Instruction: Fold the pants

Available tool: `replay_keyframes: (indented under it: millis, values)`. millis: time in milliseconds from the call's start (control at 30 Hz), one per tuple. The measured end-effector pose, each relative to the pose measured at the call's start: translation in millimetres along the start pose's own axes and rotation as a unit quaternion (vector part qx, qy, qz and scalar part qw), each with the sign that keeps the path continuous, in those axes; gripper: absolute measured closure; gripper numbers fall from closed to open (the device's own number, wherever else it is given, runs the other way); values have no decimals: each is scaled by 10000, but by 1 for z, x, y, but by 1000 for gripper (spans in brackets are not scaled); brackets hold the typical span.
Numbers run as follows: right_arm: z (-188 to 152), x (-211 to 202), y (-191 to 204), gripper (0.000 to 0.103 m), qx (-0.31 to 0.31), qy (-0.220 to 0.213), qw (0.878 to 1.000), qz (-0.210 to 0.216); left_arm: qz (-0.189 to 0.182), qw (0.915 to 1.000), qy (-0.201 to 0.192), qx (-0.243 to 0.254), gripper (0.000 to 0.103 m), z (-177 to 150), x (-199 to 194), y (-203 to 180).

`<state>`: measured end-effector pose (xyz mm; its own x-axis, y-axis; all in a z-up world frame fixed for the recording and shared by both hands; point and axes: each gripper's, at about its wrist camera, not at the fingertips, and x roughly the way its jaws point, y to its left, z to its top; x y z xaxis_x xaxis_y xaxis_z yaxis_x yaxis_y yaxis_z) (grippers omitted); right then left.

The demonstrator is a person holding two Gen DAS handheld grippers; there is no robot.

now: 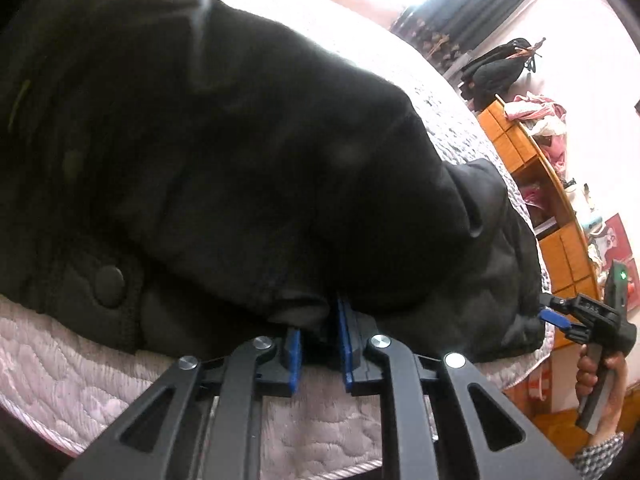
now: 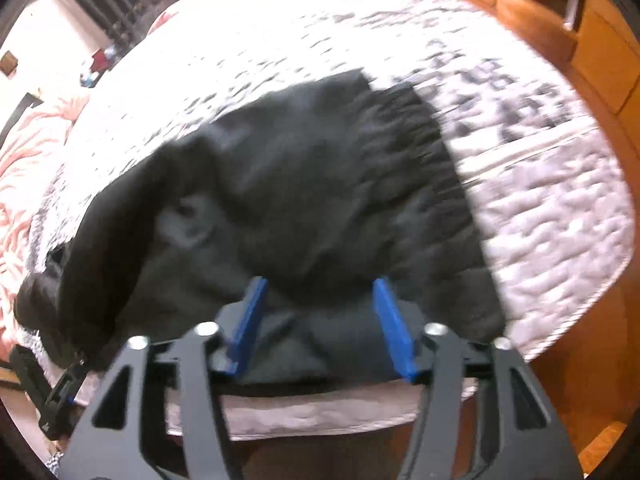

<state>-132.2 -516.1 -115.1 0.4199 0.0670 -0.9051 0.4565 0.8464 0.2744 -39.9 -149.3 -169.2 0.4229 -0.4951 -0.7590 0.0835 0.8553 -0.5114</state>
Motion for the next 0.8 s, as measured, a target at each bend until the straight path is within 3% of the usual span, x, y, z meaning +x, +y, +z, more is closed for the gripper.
replay_keyframes:
  millis: [100, 233, 300, 333, 400, 433, 467, 567, 667, 800]
  values:
    - [6, 0, -24, 24, -6, 16, 9997, -248, -11, 10000, 31, -26, 86, -2, 0, 11]
    - [3, 23, -40, 25, -82, 431, 9985, -317, -80, 9996, 154, -213, 83, 3, -1, 22]
    - [0, 31, -39, 35, -229, 425, 9980, -417, -102, 9993, 198, -287, 81, 2, -2, 24]
    - [-1, 33, -38, 55, -275, 407, 9983, -321, -101, 9994, 206, -277, 80, 2, -1, 24]
    - [-1, 36, -37, 70, -234, 412, 9986, -244, -96, 9993, 218, -274, 77, 2, -1, 25]
    - [2, 34, -32, 87, -280, 394, 9985, -263, -112, 9993, 225, -279, 73, 3, 0, 23]
    - [4, 32, -31, 89, -289, 348, 9987, -238, -130, 9993, 244, -254, 71, 3, 1, 19]
    - [7, 18, -42, 91, -80, 212, 9997, -93, -160, 9993, 275, -215, 60, 3, 2, 14]
    - [4, 15, -57, 91, 205, 288, 9986, -393, -176, 9994, 246, -154, 54, 2, 2, 11]
    - [1, 37, -52, 86, 84, 513, 9953, -816, -299, 9989, 348, -131, 52, 2, -1, 15]
